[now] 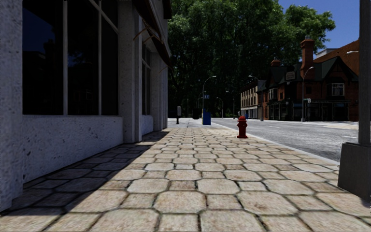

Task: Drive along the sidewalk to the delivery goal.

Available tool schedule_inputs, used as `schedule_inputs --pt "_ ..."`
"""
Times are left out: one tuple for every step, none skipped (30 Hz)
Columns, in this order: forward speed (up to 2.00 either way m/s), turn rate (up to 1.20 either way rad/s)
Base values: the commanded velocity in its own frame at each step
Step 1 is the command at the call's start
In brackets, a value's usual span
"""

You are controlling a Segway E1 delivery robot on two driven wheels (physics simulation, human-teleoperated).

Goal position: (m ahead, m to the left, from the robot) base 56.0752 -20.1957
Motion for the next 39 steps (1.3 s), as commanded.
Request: schedule_inputs --pt "2.00 0.00" --pt "2.00 0.00" --pt "2.00 0.00" --pt "2.00 0.00" --pt "2.00 0.00" --pt "2.00 0.00" --pt "2.00 0.00" --pt "2.00 0.00" --pt "2.00 0.00" --pt "2.00 -0.08" --pt "2.00 -0.17" --pt "2.00 -0.22" --pt "2.00 -0.22" --pt "2.00 -0.23" --pt "2.00 -0.23" --pt "2.00 -0.17" --pt "2.00 -0.17" --pt "2.00 0.00" --pt "2.00 0.00" --pt "2.00 0.00" --pt "2.00 0.00" --pt "2.00 0.00" --pt "2.00 0.00" --pt "2.00 0.00" --pt "2.00 0.00" --pt "2.00 0.00" --pt "2.00 0.00" --pt "2.00 0.00" --pt "2.00 0.00" --pt "2.00 0.00" --pt "2.00 0.00" --pt "2.00 0.00" --pt "2.00 0.00" --pt "2.00 0.00" --pt "2.00 0.00" --pt "2.00 0.00" --pt "2.00 0.00" --pt "2.00 0.00" --pt "2.00 0.00"
